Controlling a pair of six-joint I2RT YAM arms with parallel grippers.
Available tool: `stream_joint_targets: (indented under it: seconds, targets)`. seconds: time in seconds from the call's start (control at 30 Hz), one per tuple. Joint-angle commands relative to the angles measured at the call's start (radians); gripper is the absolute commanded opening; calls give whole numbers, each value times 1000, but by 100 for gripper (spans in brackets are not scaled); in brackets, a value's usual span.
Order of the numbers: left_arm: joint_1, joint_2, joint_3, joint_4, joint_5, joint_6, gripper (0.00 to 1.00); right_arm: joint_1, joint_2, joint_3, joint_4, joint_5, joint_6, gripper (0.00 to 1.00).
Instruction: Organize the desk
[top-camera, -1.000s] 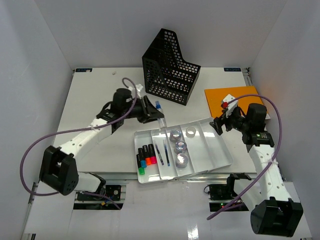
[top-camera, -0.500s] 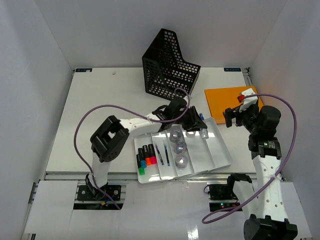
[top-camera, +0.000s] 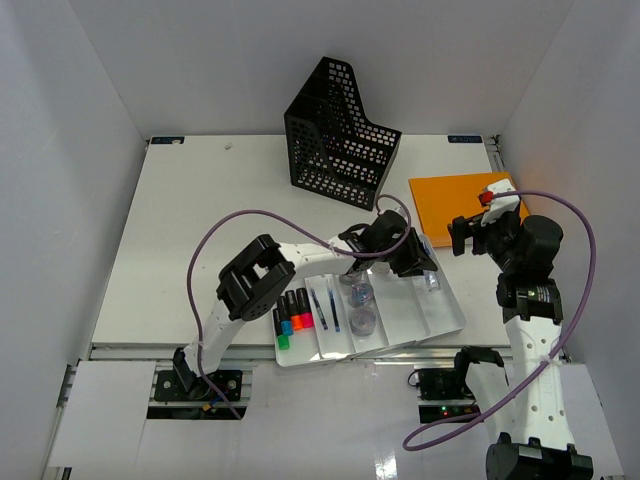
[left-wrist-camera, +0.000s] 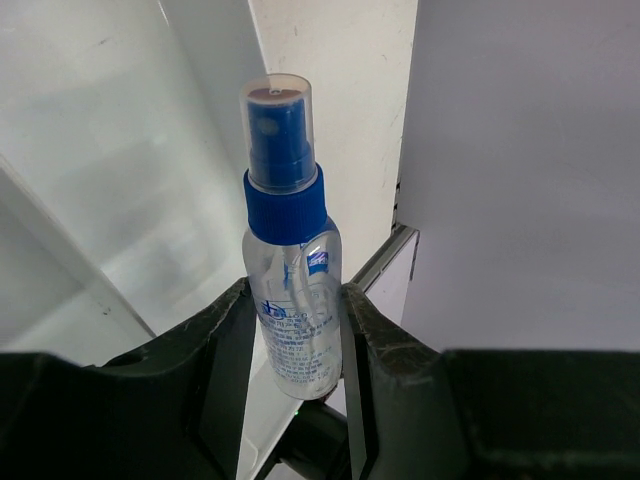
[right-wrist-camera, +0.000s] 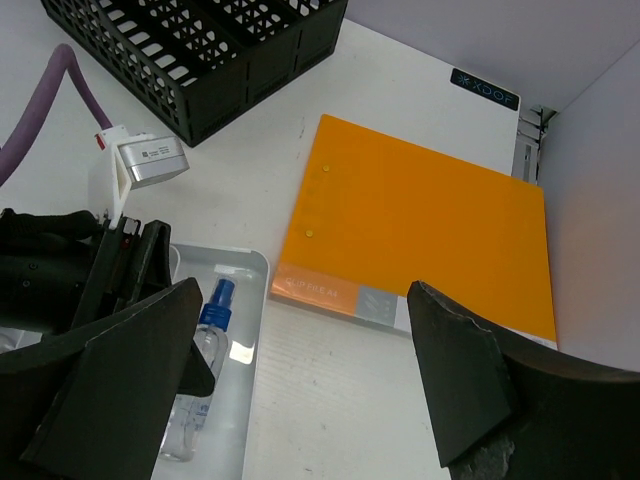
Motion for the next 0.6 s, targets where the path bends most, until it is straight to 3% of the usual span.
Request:
stream_joint_targets:
  seconds: [0.0, 0.1, 0.17, 0.2, 0.4, 0.57]
  targets:
    - [-12, -31, 54, -28, -37, 0, 58, -5, -15, -14, 23, 1, 8, 90]
    - [-13, -41, 57, -48, -39, 18, 74, -5, -12, -13, 7, -20, -7, 95]
    - [-13, -51, 53, -53, -43, 33, 79, -6, -5, -3, -12, -41, -23, 95]
    - [-13, -59, 49, -55, -49, 40, 80, -7, -3, 7, -20, -51, -32, 90]
    - [-2, -173, -7, -78, -108, 122, 82, -8, 15, 74, -78, -127, -136, 90]
    - [53, -366, -180, -102, -211, 248, 87, -13, 67, 183, -161, -200, -261, 90]
